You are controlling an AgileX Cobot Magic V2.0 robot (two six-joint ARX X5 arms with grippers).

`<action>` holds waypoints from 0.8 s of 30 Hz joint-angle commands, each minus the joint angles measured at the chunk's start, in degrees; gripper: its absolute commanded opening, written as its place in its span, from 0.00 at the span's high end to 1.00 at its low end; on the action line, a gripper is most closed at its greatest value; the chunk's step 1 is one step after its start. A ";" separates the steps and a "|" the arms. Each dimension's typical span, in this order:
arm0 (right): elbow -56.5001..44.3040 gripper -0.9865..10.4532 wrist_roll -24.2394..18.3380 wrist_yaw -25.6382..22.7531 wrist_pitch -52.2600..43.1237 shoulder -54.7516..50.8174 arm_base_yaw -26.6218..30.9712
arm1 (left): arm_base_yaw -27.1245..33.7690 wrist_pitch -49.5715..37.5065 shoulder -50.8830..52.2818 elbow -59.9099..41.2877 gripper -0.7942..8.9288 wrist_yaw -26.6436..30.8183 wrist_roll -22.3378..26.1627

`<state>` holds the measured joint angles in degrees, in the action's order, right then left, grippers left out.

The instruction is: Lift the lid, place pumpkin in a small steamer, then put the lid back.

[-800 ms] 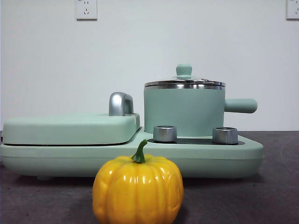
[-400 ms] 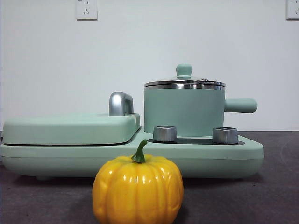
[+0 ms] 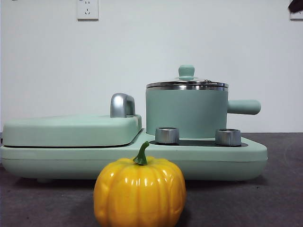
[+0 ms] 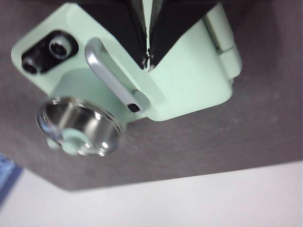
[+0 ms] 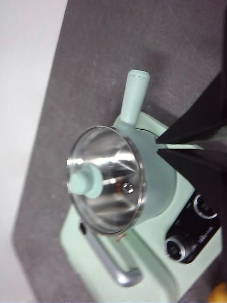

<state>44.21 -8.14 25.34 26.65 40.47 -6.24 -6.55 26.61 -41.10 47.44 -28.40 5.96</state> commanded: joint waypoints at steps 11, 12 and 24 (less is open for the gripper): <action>0.92 0.70 -18.27 -0.46 -0.28 2.16 -7.72 | -10.86 -3.80 -6.16 1.60 0.60 -0.26 14.97; 0.92 0.70 -18.25 -1.09 -0.26 2.16 -8.07 | -11.43 -4.74 -6.56 1.60 0.60 -0.26 14.69; 0.92 0.70 -17.16 -9.16 -0.42 2.16 -11.54 | -19.87 -30.47 -19.85 1.62 0.60 0.48 6.23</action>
<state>44.21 -25.67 16.29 26.70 42.26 -17.50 -25.74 -1.39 -59.02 47.86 -28.29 15.20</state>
